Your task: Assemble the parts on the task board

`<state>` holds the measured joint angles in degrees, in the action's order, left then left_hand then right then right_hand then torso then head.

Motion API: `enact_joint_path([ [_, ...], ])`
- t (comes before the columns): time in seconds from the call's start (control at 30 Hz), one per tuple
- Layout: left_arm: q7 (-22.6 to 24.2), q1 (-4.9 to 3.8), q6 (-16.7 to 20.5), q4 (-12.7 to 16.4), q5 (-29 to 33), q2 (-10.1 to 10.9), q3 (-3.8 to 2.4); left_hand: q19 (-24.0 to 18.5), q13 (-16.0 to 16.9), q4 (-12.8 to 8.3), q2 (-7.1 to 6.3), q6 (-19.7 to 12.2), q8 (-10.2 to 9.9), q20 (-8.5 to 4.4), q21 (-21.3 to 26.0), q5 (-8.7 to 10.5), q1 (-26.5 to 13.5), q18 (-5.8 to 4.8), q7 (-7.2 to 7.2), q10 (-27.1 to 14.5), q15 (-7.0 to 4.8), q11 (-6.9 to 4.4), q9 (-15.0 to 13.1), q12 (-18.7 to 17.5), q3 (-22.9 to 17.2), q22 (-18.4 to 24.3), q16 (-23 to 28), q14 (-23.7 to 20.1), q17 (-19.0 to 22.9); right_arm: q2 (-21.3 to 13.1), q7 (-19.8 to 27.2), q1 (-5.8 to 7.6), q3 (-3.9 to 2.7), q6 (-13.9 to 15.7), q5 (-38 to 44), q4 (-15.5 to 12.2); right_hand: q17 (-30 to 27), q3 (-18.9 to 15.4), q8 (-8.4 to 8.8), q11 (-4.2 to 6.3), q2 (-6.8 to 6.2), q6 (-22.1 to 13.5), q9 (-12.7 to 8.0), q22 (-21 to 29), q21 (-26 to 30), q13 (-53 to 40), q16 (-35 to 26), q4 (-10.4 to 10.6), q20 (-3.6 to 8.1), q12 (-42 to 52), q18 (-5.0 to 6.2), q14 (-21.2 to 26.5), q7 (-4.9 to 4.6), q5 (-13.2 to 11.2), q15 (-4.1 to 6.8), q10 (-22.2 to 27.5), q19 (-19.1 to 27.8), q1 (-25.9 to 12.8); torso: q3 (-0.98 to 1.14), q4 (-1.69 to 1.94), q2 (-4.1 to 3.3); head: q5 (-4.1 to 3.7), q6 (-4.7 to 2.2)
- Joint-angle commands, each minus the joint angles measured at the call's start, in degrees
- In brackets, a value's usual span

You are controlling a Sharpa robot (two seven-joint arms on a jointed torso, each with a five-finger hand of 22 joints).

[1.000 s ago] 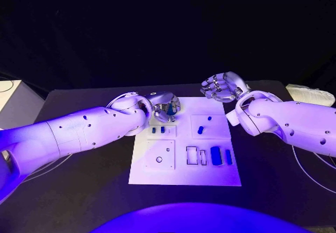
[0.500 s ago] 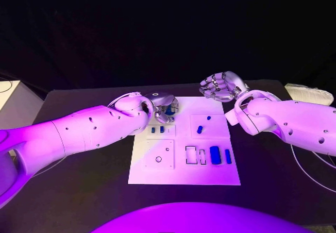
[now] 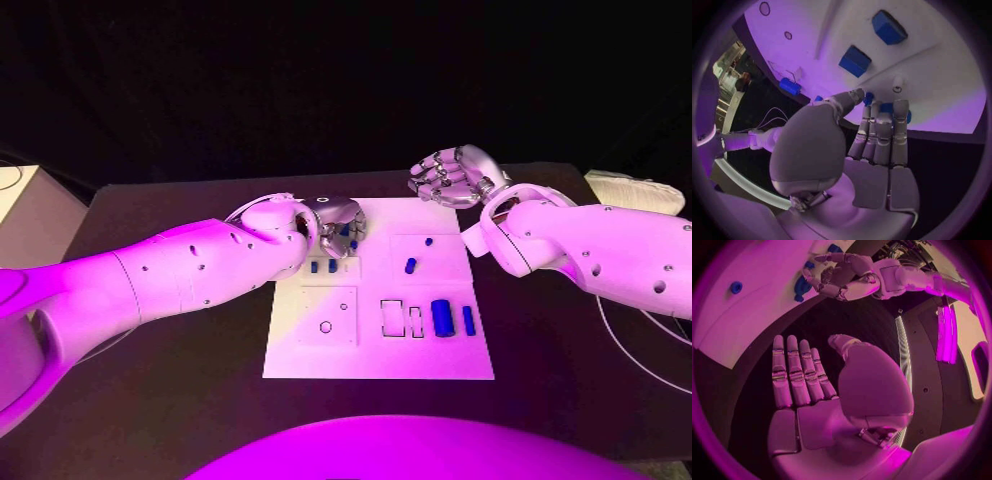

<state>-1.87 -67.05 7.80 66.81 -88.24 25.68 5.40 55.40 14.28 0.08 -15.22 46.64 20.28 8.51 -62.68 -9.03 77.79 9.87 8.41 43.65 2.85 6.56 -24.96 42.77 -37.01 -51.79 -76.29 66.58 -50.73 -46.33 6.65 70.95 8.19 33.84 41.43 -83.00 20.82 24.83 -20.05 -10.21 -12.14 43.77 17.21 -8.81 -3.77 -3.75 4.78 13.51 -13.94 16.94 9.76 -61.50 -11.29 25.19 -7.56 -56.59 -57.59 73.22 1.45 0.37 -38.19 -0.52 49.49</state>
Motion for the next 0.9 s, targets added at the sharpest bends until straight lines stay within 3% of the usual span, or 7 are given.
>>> enact_joint_path([
  [0.03, -0.08, 0.10, -1.48, -0.14, -0.71, -0.24, 0.00, 0.44, -0.17, -0.07, 0.61, 0.57, -0.45, 0.10, -0.28, 0.06, -0.17, -0.28, 0.02, 0.55, -0.12, -0.09, 0.15, 0.00, -0.38, -0.17, -0.42, 0.35, -0.01, 0.04, 0.75, -0.01, -0.01, -0.78, 0.27, -0.11, -0.05, 0.16, -0.03, 0.27, 0.31, 0.39, -0.07, 0.05, -0.04, 0.06, -0.20, -0.31, 0.13, -0.29, 0.80, -0.20, -2.33, 0.34, 0.13, -0.12, 0.31, 0.34, -0.01, 0.04, -0.05, -0.12, 0.04],
  [0.4, 0.24, 0.23, -1.36, -0.30, -0.53, -0.26, 0.09, 1.88, -1.96, -0.83, 1.81, 3.63, -1.17, -0.40, -2.29, 0.20, 0.34, -0.65, 0.12, 4.22, -0.67, -0.71, 1.27, -1.81, -2.05, -2.41, -2.35, 1.91, -0.91, 0.19, 0.75, -0.01, -0.01, -0.85, 0.28, -0.04, -0.10, 0.19, -0.01, 0.23, 0.31, 0.40, -0.08, 0.11, -0.04, 0.06, -0.20, -0.30, 0.13, -0.30, 0.80, -0.23, -2.39, 0.34, 0.12, -0.14, 0.29, 0.29, -0.02, 0.10, 0.07, -0.15, 0.32],
  [0.63, 0.40, 0.25, -0.35, -0.31, -0.19, -0.18, 0.11, 3.94, -3.89, -1.57, 3.83, 7.49, -1.47, -1.18, -4.70, 0.49, 0.80, -1.14, 0.01, 9.71, -1.63, -1.74, 1.36, -5.15, -3.03, -5.09, -4.46, 5.40, -4.09, 0.19, 0.76, -0.01, -0.01, -0.84, 0.29, -0.04, -0.14, 0.21, 0.00, 0.21, 0.30, 0.40, -0.10, 0.15, -0.05, 0.06, -0.21, -0.29, 0.13, -0.31, 0.80, -0.24, -2.42, 0.34, 0.11, -0.14, 0.28, 0.25, 0.00, 0.02, 0.06, -0.04, 0.35],
  [0.9, 1.18, 0.28, 2.18, -0.20, 0.49, -0.07, 0.12, 7.13, -4.66, -2.68, 5.18, 10.76, -1.59, -1.93, -7.35, 0.53, 1.23, -1.85, -0.65, 14.35, -2.52, -2.61, 0.77, -8.03, -3.13, -8.27, -6.00, 9.01, -8.01, 0.22, 0.77, -0.02, -0.01, -0.86, 0.35, -0.03, -0.14, 0.21, 0.00, 0.21, 0.30, 0.40, -0.10, 0.15, -0.05, 0.06, -0.21, -0.29, 0.13, -0.31, 0.80, -0.24, -2.42, 0.34, 0.11, -0.14, 0.28, 0.25, -0.02, 0.05, 0.08, -0.02, 0.28],
])
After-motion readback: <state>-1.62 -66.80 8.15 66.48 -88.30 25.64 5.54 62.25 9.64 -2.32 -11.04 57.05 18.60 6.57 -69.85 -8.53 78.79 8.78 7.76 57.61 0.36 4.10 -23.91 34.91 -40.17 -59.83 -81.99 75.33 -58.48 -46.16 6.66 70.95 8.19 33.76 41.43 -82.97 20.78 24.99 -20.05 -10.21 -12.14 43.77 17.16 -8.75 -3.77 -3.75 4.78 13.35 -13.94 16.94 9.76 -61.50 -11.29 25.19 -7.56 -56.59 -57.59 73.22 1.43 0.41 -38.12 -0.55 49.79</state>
